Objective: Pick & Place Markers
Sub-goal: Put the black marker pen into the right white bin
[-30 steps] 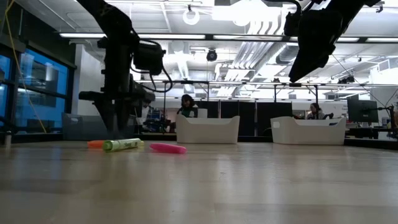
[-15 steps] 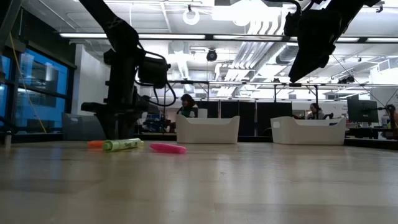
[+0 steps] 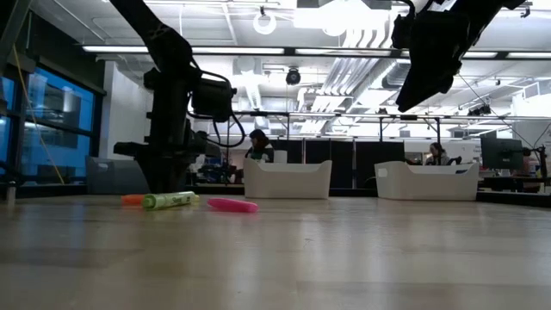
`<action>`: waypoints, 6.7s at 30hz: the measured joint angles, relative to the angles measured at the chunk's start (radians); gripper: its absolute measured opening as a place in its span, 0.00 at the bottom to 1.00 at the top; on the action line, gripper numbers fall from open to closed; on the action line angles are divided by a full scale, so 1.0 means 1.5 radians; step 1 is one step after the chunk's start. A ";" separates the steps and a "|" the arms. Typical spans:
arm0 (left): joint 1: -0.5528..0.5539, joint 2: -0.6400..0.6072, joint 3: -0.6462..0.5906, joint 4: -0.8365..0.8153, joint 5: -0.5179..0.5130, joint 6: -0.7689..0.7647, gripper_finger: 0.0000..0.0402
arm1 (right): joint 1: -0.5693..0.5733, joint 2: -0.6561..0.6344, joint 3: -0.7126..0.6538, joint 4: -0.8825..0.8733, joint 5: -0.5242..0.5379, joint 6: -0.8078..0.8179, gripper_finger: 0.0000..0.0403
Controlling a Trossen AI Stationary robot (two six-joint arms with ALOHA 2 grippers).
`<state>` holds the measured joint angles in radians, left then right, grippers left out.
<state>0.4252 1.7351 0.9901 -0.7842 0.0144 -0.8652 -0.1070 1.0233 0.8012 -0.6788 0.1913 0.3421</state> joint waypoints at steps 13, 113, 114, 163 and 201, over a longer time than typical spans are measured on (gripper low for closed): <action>-0.001 0.001 -0.001 -0.001 -0.009 0.021 0.11 | 0.000 0.000 0.000 0.000 0.002 -0.001 0.42; -0.159 -0.231 -0.001 0.591 0.056 0.293 0.10 | -0.163 0.274 0.113 0.673 -0.402 0.013 0.33; -0.159 -0.231 -0.001 0.591 0.056 0.293 0.10 | -0.165 0.274 0.113 0.670 -0.402 0.013 0.31; -0.157 -0.257 -0.001 0.410 -0.037 0.297 0.48 | -0.187 0.273 0.112 0.529 -0.422 -0.029 0.07; -0.083 -0.345 -0.002 0.239 -0.118 0.243 0.48 | -0.487 0.135 0.112 0.004 -0.059 -0.398 0.09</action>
<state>0.3008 1.2179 0.9874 -0.4261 -0.1621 -0.5006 -0.8381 1.2257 0.9688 -0.6721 0.1021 -0.2555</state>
